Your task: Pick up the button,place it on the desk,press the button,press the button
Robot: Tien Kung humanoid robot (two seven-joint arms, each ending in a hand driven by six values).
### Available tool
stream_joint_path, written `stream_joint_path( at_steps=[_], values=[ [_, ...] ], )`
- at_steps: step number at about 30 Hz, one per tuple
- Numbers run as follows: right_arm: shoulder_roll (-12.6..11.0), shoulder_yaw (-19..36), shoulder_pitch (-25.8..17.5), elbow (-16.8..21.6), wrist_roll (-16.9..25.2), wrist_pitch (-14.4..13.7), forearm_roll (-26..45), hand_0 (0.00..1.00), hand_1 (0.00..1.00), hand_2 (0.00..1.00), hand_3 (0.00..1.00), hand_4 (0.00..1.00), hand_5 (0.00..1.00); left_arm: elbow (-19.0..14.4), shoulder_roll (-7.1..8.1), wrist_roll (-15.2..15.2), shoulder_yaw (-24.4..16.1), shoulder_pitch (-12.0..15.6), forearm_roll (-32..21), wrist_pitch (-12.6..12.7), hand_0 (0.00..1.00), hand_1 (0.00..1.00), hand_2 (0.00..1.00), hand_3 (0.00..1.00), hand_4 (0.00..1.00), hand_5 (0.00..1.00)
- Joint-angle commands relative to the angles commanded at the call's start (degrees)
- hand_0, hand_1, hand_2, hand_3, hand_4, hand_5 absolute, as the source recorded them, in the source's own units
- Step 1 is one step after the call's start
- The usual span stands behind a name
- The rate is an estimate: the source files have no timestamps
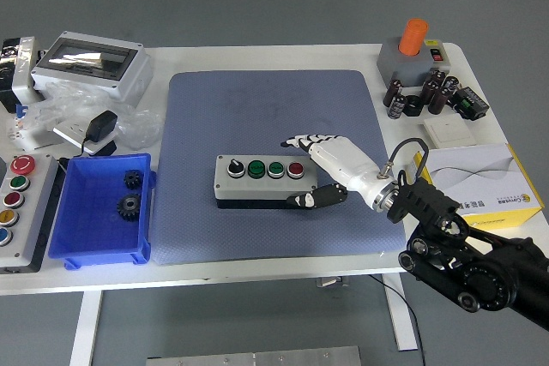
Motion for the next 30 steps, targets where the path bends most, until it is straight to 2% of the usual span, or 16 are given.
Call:
stream_joint_path(
  at_steps=[4,7,10,12,13,17,18,19,24,25,30],
  values=[
    [-0.54,0.46,-0.12,1.01,0.45,1.39,0.1,0.784,0.97,0.998,0.998,0.956,0.259,0.0,0.02,-0.25,0.07,-0.02,0.57,-0.83,0.727,0.73,0.67,0.713,0.724,0.409],
    [-1.23,1.03,-0.52,2.29,0.51,3.09,0.21,0.793,0.981,0.998,0.998,0.982,0.274,0.0,0.0,-0.28,0.45,-0.03,1.11,-2.43,0.727,0.729,0.666,0.704,0.723,0.404],
    [-2.85,2.47,-1.43,5.45,1.18,3.55,2.94,0.793,0.981,0.998,0.998,0.982,0.274,0.0,-0.12,-0.2,0.81,-0.01,1.3,-3.18,0.727,0.729,0.666,0.704,0.723,0.404],
    [-4.49,4.58,-2.05,8.41,1.64,2.03,5.32,0.793,0.981,0.998,0.998,0.982,0.274,0.0,-0.18,-0.1,0.87,0.08,1.21,-2.99,0.727,0.729,0.666,0.704,0.723,0.404],
    [-5.21,5.57,-2.11,9.78,1.21,0.92,5.2,0.837,0.998,0.998,0.998,0.998,0.287,0.0,-0.18,0.0,0.77,0.14,1.18,-2.74,0.727,0.73,0.667,0.688,0.717,0.347],
    [-7.97,9.41,-1.65,15.86,-0.9,-2.83,1.29,0.837,0.998,0.998,0.998,0.998,0.287,0.0,-0.11,0.32,0.16,0.24,1.31,-1.72,0.727,0.73,0.667,0.688,0.717,0.347],
    [-8.7,10.07,-1.43,17.31,-1.5,-2.63,0.02,0.837,0.998,0.998,0.998,0.998,0.287,0.0,-0.08,0.32,0.07,0.22,1.32,-1.57,0.727,0.73,0.667,0.688,0.717,0.347],
    [-9.23,10.42,-1.25,18.57,-1.99,-2.2,-1.03,0.752,0.948,0.998,0.998,0.898,0.377,0.0,-0.07,0.3,0.01,0.2,1.32,-1.48,0.726,0.731,0.663,0.685,0.724,0.291],
    [-11.21,9.3,0.1,24.15,-6.24,4.29,-5.19,0.752,0.948,0.998,0.998,0.898,0.377,0.0,-0.11,0.1,-0.13,0.05,1.4,-1.47,0.726,0.731,0.663,0.685,0.724,0.291],
    [-11.3,8.59,0.4,24.42,-7.16,5.61,-5.75,0.346,0.35,0.314,0.825,0.387,0.147,0.0,-0.12,0.12,-0.14,0.03,1.45,-1.5,0.726,0.731,0.665,0.684,0.732,0.349],
    [-10.91,4.93,1.89,23.9,-10.64,11.85,-8.69,0.346,0.35,0.314,0.825,0.387,0.147,0.0,-0.09,0.23,-0.28,0.02,1.69,-1.47,0.726,0.731,0.665,0.684,0.732,0.349]
  ],
)
